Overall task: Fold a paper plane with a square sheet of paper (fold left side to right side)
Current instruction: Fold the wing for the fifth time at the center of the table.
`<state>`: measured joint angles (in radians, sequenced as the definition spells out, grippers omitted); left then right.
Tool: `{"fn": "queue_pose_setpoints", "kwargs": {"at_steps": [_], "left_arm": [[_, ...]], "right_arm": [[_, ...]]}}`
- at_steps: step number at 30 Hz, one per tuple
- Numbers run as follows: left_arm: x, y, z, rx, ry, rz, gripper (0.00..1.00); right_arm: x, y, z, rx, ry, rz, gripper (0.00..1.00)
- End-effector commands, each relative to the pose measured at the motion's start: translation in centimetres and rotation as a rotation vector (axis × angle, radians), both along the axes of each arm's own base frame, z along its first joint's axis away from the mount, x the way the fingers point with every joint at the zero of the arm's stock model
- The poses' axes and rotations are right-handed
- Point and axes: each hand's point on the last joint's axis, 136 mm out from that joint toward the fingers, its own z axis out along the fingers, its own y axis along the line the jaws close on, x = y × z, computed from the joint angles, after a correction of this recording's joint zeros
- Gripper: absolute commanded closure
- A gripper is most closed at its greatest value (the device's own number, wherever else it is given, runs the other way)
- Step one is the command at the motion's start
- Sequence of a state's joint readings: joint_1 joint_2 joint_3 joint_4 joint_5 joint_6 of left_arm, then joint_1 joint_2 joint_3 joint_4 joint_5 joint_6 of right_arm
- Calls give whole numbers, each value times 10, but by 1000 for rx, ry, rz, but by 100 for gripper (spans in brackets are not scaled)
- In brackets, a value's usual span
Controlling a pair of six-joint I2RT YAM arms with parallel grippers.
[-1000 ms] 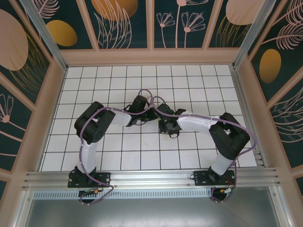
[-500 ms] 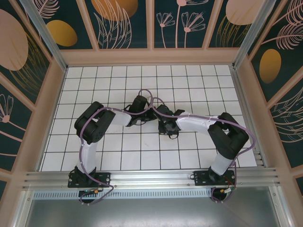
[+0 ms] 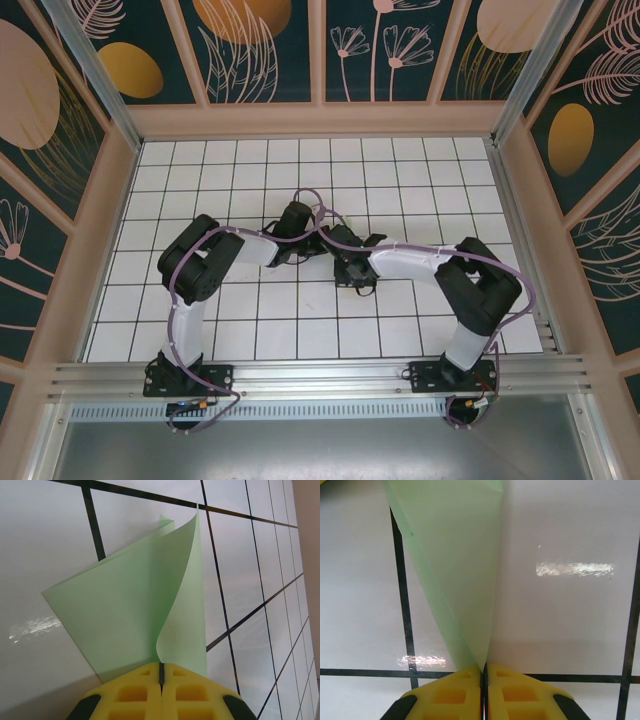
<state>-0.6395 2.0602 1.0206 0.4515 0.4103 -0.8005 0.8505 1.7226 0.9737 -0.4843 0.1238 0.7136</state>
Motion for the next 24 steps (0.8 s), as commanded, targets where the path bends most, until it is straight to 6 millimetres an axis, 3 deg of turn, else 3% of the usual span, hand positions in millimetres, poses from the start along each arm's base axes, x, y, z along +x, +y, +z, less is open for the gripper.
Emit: {"fn": "queue_pose_setpoints", "kwargs": {"at_steps": [1, 9, 12, 16, 19, 24], "left_arm": [[8, 10, -18, 59, 5, 24, 98], [8, 15, -22, 79, 3, 19, 99], [7, 15, -23, 74, -3, 8, 99], [5, 13, -22, 71, -15, -12, 100], [4, 12, -19, 69, -25, -25, 100], [4, 11, -17, 64, -37, -38, 100]], "right_arm": [[-27, -23, -22, -134, 108, 17, 87], [-20, -19, -8, -126, 73, 30, 84], [-11, -10, 14, -71, 20, 47, 81], [1, 2, 56, 73, -70, 101, 68], [16, 1, 81, 235, -120, 118, 62], [63, -26, 101, 511, -177, 36, 65]]}}
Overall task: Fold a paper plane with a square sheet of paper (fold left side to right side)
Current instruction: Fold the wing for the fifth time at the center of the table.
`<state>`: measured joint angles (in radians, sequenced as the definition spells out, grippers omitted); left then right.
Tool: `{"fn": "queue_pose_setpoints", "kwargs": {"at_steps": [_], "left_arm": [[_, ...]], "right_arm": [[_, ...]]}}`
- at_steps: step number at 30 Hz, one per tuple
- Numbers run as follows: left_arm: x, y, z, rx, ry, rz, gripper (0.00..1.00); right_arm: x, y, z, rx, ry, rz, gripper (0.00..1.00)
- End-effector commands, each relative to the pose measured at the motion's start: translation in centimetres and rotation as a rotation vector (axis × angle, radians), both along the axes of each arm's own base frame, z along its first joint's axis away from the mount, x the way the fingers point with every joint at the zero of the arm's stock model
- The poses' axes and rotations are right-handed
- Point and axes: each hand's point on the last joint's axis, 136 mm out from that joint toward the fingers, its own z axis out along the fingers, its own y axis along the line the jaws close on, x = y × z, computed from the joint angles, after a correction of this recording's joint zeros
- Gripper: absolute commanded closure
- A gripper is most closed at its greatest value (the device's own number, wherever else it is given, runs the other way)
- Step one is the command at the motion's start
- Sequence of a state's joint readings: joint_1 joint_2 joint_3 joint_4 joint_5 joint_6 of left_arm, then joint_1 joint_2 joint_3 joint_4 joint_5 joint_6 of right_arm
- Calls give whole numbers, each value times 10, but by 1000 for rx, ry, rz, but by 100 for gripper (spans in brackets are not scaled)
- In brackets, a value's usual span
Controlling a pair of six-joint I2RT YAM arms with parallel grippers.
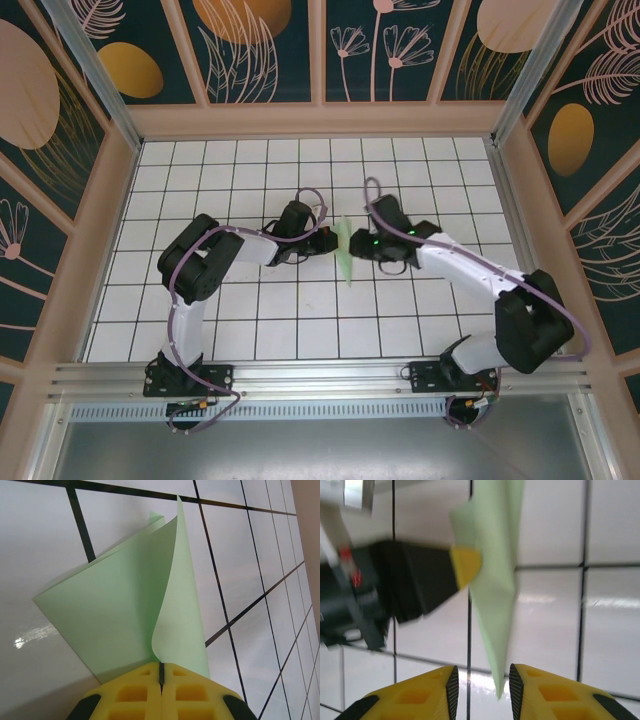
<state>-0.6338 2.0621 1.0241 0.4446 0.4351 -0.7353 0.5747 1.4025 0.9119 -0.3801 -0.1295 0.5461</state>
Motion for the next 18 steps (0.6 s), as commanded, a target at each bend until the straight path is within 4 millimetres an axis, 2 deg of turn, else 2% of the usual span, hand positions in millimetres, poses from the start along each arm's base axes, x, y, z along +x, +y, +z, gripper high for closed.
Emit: {"fn": "queue_pose_setpoints", "kwargs": {"at_steps": [1, 4, 9, 14, 18], "left_arm": [[6, 11, -17, 52, -2, 15, 100], [5, 11, -18, 52, 2, 15, 100], [4, 12, -17, 48, 4, 20, 100], [4, 12, -18, 43, 8, 26, 100], [4, 13, -17, 44, 9, 29, 100]], "right_arm": [[26, -6, 4, 170, -29, 26, 66], [58, -16, -5, 181, -15, -31, 67], [98, -12, -21, 239, 30, -78, 65], [121, -1, -34, 329, 88, -129, 62], [131, 1, -46, 333, 121, -165, 70]]}}
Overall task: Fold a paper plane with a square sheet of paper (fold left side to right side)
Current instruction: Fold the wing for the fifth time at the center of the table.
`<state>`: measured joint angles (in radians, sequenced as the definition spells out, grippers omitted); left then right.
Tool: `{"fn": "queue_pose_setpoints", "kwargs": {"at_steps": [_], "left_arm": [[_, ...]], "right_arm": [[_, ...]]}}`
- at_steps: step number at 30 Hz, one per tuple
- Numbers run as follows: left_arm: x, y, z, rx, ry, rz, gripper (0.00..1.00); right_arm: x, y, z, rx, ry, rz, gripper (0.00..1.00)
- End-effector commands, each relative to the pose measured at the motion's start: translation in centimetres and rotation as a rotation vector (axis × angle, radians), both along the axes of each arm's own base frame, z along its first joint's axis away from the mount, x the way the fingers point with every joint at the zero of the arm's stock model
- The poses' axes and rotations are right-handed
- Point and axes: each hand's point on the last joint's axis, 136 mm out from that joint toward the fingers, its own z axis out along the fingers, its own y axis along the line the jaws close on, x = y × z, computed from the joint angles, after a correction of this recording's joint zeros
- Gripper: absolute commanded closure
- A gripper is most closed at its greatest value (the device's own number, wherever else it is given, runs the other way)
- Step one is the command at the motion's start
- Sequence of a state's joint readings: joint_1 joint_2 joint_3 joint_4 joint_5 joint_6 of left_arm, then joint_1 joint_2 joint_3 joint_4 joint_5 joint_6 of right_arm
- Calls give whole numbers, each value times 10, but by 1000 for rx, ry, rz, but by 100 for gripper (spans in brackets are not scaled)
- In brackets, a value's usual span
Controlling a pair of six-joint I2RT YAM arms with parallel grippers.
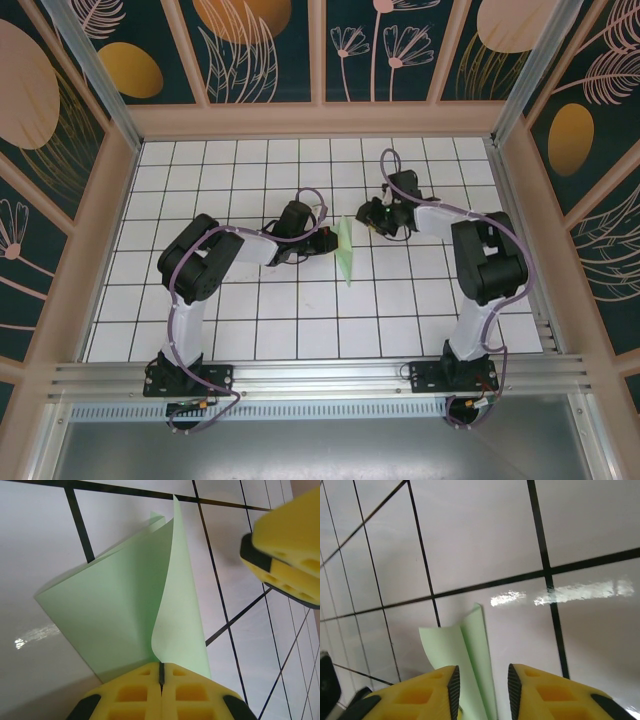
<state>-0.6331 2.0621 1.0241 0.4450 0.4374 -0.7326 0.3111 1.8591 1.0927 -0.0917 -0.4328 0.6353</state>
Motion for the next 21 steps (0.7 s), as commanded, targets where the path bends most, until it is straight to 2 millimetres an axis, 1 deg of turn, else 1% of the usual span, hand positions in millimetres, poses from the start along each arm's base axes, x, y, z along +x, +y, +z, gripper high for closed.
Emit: {"fn": "queue_pose_setpoints", "kwargs": {"at_steps": [1, 3, 10, 16, 21], "left_arm": [[4, 13, -17, 43, 8, 31, 100], [4, 13, -17, 44, 10, 32, 100], [5, 13, -18, 41, 12, 34, 100], [4, 12, -18, 41, 13, 33, 100], [5, 12, -16, 39, 9, 33, 100]], "right_arm": [[19, 13, 10, 78, -11, -13, 74], [22, 17, 5, 75, 7, -13, 80], [21, 25, -11, 65, 49, -2, 87], [20, 35, -17, 57, 65, 24, 87], [18, 35, -24, 36, 81, 20, 88]]}}
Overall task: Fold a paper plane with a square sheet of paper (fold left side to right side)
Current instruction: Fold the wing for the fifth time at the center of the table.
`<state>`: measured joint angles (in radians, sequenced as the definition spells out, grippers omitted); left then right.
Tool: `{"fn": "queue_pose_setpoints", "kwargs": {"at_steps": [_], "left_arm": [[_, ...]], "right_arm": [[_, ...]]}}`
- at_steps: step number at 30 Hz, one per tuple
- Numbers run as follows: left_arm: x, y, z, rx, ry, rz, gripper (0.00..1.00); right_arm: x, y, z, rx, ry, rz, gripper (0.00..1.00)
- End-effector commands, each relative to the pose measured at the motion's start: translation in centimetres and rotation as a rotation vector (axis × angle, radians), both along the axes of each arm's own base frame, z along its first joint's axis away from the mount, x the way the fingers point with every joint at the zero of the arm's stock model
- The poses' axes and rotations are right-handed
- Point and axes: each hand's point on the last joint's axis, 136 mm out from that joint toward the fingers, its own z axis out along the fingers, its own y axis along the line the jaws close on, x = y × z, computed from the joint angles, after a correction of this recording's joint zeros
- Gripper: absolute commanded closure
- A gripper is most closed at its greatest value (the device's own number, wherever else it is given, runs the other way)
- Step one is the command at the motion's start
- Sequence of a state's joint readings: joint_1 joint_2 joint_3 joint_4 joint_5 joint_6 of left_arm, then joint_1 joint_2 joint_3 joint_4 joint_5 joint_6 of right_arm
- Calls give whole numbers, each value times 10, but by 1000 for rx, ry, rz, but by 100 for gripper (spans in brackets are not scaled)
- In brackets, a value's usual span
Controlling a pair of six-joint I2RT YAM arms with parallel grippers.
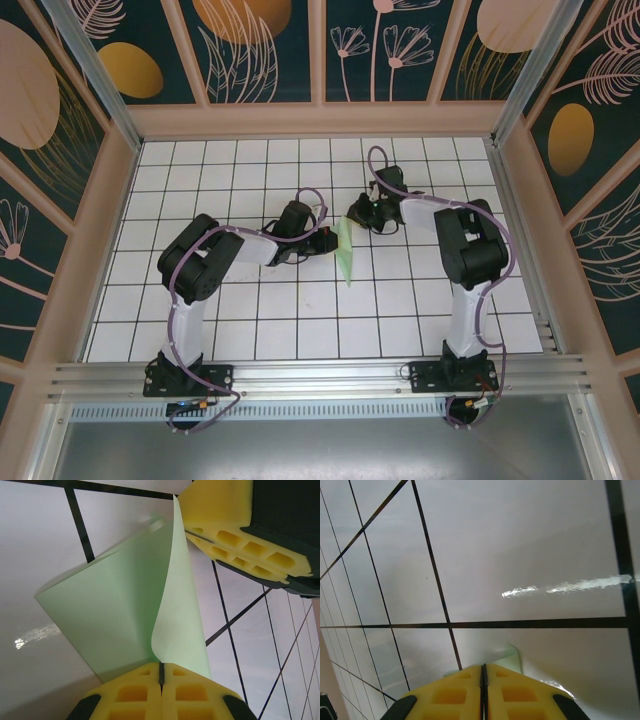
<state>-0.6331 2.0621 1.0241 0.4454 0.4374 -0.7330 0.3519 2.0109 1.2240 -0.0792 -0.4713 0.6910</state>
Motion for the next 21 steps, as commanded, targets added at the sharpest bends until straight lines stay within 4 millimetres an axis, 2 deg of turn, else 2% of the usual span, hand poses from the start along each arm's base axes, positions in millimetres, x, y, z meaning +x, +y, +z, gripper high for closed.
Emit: {"fn": "queue_pose_setpoints", "kwargs": {"at_steps": [1, 11, 21], "left_arm": [[5, 12, -16, 39, 9, 34, 100], [5, 12, -12, 39, 2, 30, 100], [8, 16, 18, 46, -54, 37, 100]], "right_arm": [[-1, 2, -8, -16, 33, -3, 88], [-12, -2, -25, -59, 74, -4, 89], [-28, -14, -48, -114, 117, -16, 90]]}}
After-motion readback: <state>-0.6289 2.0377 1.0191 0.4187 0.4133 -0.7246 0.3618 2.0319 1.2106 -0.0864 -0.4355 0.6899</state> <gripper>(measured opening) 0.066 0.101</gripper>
